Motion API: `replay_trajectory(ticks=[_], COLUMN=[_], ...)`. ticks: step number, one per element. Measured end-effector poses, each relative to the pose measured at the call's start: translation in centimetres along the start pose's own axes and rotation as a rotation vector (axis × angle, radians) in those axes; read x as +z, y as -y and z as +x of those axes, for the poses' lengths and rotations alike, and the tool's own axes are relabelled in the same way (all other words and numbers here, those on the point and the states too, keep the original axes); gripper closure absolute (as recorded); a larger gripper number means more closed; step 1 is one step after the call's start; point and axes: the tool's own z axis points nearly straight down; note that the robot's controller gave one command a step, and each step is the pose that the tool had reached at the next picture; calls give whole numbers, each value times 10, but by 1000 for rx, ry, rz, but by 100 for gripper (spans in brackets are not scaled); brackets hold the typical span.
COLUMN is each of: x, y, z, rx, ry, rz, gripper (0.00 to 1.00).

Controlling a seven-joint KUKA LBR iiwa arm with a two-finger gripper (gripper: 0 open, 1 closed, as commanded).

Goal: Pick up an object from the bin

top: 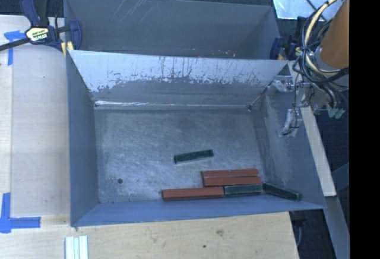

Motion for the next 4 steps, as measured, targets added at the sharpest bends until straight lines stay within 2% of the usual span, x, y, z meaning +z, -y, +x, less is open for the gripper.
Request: replay_trajectory(ticks=[1,2,3,4], x=[98,153,149,-31], y=[-64,-151,-147,-140], z=[60,73,72,52], rx=[-17,-160,-156,-192], ry=[-12,-6,1,9], rz=[-5,-3,-1,0], gripper=[0,0,100,100])
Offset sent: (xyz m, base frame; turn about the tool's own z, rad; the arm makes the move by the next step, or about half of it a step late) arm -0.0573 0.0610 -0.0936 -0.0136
